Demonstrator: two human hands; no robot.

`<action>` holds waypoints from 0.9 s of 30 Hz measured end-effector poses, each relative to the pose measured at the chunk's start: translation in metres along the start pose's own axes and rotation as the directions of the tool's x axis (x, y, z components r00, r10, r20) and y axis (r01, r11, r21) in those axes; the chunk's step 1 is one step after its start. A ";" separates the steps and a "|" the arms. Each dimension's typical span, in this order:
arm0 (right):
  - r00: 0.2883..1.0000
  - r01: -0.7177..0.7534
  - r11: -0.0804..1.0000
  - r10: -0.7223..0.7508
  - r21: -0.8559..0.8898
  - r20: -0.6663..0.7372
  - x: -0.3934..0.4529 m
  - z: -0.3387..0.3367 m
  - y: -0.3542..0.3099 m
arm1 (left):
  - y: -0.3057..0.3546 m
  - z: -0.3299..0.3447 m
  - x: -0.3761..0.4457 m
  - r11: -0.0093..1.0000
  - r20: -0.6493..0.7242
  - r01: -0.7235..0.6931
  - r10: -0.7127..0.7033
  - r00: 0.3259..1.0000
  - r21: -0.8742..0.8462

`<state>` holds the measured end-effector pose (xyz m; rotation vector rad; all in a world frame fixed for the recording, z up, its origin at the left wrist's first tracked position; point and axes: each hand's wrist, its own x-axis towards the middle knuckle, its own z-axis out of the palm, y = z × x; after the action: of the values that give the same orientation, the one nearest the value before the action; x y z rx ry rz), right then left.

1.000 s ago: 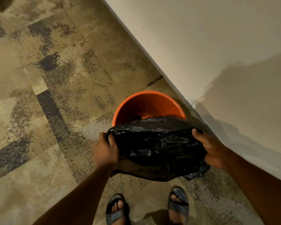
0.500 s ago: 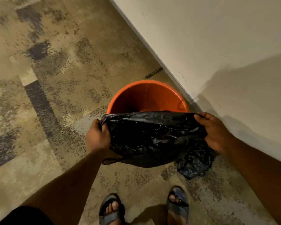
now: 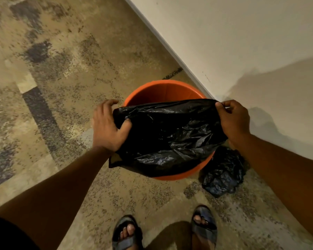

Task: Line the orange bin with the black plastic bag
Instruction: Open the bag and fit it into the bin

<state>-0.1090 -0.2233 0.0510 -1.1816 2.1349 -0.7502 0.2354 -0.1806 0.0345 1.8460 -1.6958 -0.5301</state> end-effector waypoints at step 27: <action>0.998 -0.019 0.868 -0.011 0.496 0.058 0.039 0.005 -0.038 | 0.048 0.022 0.105 0.978 0.043 0.206 -0.205 0.978 -0.042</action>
<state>-0.1015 -0.2750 0.0658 -0.9032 1.7392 -1.1631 0.1966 -0.2894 0.0581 2.0010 -1.5116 -0.6872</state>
